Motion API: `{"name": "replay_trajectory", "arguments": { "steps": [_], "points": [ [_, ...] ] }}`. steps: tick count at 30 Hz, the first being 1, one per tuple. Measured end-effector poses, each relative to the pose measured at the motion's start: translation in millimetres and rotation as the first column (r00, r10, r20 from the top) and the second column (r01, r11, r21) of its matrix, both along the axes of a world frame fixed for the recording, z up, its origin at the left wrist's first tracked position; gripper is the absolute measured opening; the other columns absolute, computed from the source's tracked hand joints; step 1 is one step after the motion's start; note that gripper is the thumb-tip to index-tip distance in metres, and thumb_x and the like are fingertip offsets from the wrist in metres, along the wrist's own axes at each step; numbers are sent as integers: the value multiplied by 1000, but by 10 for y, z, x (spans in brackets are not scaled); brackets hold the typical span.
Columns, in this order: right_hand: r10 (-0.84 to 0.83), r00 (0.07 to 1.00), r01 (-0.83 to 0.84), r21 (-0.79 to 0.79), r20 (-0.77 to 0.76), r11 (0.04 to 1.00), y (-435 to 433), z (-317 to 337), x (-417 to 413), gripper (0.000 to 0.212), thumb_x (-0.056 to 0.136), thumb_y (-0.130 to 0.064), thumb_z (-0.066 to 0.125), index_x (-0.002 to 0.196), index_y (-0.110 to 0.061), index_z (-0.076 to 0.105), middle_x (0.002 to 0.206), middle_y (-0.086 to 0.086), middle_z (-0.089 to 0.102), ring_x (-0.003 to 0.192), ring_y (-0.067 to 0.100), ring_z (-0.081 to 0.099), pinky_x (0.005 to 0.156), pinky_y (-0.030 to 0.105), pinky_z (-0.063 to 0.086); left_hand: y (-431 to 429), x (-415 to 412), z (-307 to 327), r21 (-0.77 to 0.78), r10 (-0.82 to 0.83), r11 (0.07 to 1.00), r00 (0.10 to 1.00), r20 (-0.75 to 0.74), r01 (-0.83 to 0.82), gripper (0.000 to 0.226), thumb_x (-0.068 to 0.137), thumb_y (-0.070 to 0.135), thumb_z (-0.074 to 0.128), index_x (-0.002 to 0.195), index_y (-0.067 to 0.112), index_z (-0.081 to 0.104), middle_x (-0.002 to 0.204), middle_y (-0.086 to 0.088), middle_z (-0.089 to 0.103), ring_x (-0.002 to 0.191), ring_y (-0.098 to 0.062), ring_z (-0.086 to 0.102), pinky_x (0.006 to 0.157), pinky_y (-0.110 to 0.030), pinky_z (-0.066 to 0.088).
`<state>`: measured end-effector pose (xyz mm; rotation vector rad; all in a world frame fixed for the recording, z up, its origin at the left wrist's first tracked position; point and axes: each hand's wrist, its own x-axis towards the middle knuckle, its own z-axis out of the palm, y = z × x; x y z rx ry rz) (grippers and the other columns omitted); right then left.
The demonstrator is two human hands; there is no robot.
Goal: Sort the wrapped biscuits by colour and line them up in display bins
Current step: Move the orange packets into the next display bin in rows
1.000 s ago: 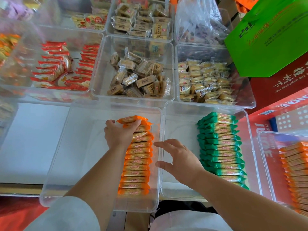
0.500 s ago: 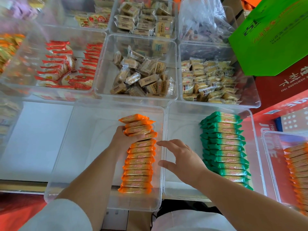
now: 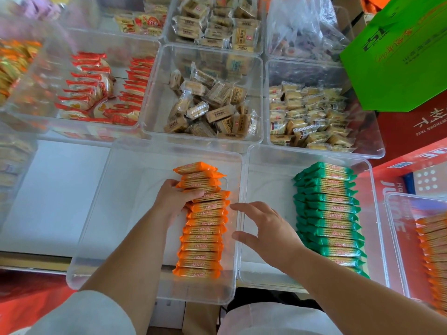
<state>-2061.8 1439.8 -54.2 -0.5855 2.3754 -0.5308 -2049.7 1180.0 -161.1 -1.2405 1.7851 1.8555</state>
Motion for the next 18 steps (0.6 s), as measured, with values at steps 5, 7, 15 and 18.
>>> {"name": "replay_trajectory", "arguments": {
  "steps": [5,7,15,18],
  "points": [
    [3,1000,-3,-3,7,1000,0,-1,-5,60,91,-62,57,144,-57,31,146,-18,41,132,11,42,102,34,46,-13,50,101,-175,-26,984,1000,-10,24,59,71,53,86,110,18,60,102,-2,71,91,-22,71,72,-36,57],
    [6,1000,-6,-3,12,1000,-4,11,-3,59,91,-61,57,144,-58,31,146,-17,41,133,11,42,103,34,46,30,62,116,-232,-9,973,1000,-8,7,52,75,58,81,103,19,61,98,1,70,89,-18,68,68,-32,52],
    [2,1000,-2,-1,20,1000,-8,23,7,60,92,-59,58,145,-58,30,146,-17,41,133,11,41,103,34,46,331,-33,105,-343,51,938,998,30,-38,60,67,59,86,104,23,56,96,5,67,84,-16,67,67,-34,55],
    [0,1000,0,-4,18,1000,-10,28,3,59,92,-59,58,145,-57,30,146,-16,42,133,12,42,103,35,46,403,-82,95,-414,6,910,1000,19,2,71,61,73,79,113,27,61,107,3,64,90,-18,66,75,-38,58]
  ]
}}
